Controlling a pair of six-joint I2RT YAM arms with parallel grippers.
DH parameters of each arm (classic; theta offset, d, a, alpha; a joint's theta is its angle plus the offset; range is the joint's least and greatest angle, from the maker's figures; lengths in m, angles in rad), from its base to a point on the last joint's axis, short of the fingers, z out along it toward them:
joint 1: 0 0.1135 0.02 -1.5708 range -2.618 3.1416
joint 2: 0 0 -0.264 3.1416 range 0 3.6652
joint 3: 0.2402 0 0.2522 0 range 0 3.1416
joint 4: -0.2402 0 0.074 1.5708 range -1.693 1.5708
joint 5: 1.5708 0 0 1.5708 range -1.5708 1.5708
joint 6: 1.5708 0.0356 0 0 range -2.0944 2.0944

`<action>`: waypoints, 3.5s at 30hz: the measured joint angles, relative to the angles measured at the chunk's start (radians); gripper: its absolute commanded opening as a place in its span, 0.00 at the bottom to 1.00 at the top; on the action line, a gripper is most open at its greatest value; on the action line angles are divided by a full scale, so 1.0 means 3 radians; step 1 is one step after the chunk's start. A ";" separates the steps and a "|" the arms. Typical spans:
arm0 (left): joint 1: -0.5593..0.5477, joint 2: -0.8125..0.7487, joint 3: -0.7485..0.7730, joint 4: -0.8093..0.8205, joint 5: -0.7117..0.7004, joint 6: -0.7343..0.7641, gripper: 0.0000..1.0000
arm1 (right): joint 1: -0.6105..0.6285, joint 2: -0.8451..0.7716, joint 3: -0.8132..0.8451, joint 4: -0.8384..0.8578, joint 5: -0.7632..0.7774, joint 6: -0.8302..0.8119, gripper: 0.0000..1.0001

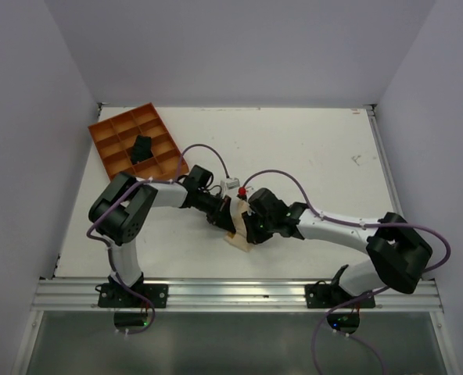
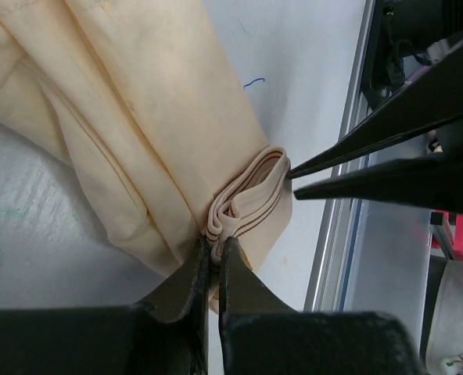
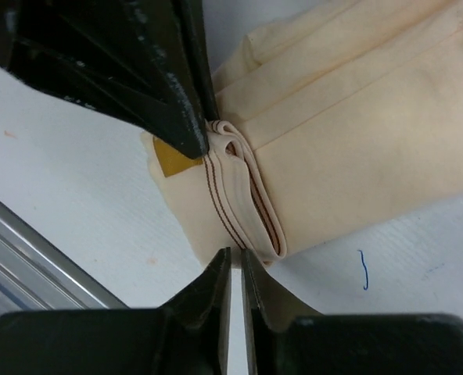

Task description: Roll the underwear

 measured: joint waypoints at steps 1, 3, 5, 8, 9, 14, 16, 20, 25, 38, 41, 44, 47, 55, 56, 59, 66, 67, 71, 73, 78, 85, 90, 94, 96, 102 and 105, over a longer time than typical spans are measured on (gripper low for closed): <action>0.0000 0.0014 0.0022 -0.0034 0.0000 0.0001 0.00 | 0.0056 -0.0050 0.0023 -0.0062 0.0075 -0.0015 0.24; 0.0000 0.0034 0.0050 -0.0075 0.0001 0.0001 0.00 | 0.0210 -0.0142 0.0085 -0.0181 0.0247 -0.0078 0.35; 0.0000 0.0039 0.0061 -0.0097 0.0000 0.0001 0.00 | 0.0395 -0.0192 0.0159 -0.0267 0.0395 -0.0148 0.41; 0.0000 0.0055 0.0078 -0.0120 0.0001 0.0001 0.00 | 0.0696 -0.0170 0.0287 -0.0373 0.0642 -0.0285 0.48; 0.0000 0.0062 0.0083 -0.0123 0.0005 0.0000 0.00 | 0.0816 -0.0134 0.0351 -0.0422 0.0748 -0.0351 0.49; 0.0003 0.0080 0.0086 -0.0125 0.0031 -0.0001 0.00 | 0.1217 0.0337 0.0698 -0.0553 0.1212 -0.0692 0.50; 0.0003 0.0080 0.0086 -0.0125 0.0031 -0.0001 0.00 | 0.1306 0.0547 0.0800 -0.0587 0.1382 -0.0810 0.50; 0.0004 0.0104 0.0106 -0.0141 0.0043 -0.0003 0.00 | 0.1375 0.0944 0.0983 -0.0706 0.1668 -0.1039 0.51; 0.0006 0.0145 0.0150 -0.0156 0.0057 -0.0004 0.00 | 0.1403 0.1166 0.1138 -0.0847 0.1902 -0.1219 0.52; 0.0011 0.0211 0.0228 -0.0206 0.0079 -0.0003 0.00 | 0.1450 0.1333 0.1250 -0.0973 0.2358 -0.1563 0.53; 0.0015 0.0223 0.0235 -0.0215 0.0092 -0.0001 0.00 | 0.1474 0.1343 0.1251 -0.0989 0.2443 -0.1586 0.56; 0.0019 0.0242 0.0248 -0.0226 0.0116 -0.0001 0.00 | 0.1504 0.1391 0.1255 -0.0992 0.2523 -0.1625 0.58; 0.0022 0.0254 0.0256 -0.0230 0.0130 -0.0001 0.00 | 0.1528 0.1429 0.1256 -0.0992 0.2584 -0.1668 0.59; 0.0023 0.0289 0.0299 -0.0284 0.0154 0.0011 0.00 | 0.1545 0.1516 0.1277 -0.0983 0.2733 -0.1731 0.59; 0.0024 0.0292 0.0304 -0.0292 0.0156 0.0017 0.00 | 0.1548 0.1532 0.1289 -0.0988 0.2754 -0.1734 0.59; 0.0025 0.0306 0.0329 -0.0337 0.0163 0.0036 0.00 | 0.1554 0.1575 0.1320 -0.1015 0.2797 -0.1750 0.59; 0.0024 0.0331 0.0398 -0.0465 0.0155 0.0097 0.00 | 0.1503 0.1578 0.1348 -0.1061 0.2640 -0.1740 0.47; 0.0024 0.0332 0.0408 -0.0483 0.0149 0.0102 0.00 | 0.1476 0.1568 0.1349 -0.1069 0.2567 -0.1732 0.44; 0.0022 0.0336 0.0429 -0.0520 0.0140 0.0122 0.13 | 0.1311 0.1474 0.1349 -0.1092 0.2176 -0.1687 0.28; 0.0023 0.0336 0.0427 -0.0512 0.0137 0.0121 0.20 | 0.1202 0.1419 0.1349 -0.1099 0.1948 -0.1652 0.24; 0.0046 0.0280 0.0343 -0.0383 0.0116 0.0028 0.29 | 0.0963 0.1289 0.1331 -0.1087 0.1441 -0.1581 0.18; 0.0182 0.0116 0.0221 -0.0258 -0.0084 -0.0170 0.34 | 0.0675 0.1174 0.1289 -0.0979 0.0807 -0.1492 0.12; 0.0292 0.0069 0.0221 -0.0294 -0.0214 -0.0229 0.35 | 0.0600 0.1151 0.1265 -0.0912 0.0561 -0.1455 0.10; 0.0416 -0.0018 0.0221 -0.0314 -0.0404 -0.0282 0.35 | 0.0576 0.1128 0.1230 -0.0838 0.0397 -0.1400 0.07; 0.0477 -0.0076 0.0221 -0.0331 -0.0525 -0.0292 0.35 | 0.0559 0.1128 0.1225 -0.0806 0.0301 -0.1380 0.06; 0.0647 -0.0385 0.0223 -0.0394 -0.1062 -0.0388 0.34 | 0.0407 0.1128 0.1199 -0.0687 -0.0120 -0.1297 0.04; 0.0755 -0.0641 0.0224 -0.0427 -0.1509 -0.0450 0.31 | 0.0285 0.1143 0.1180 -0.0622 -0.0437 -0.1254 0.03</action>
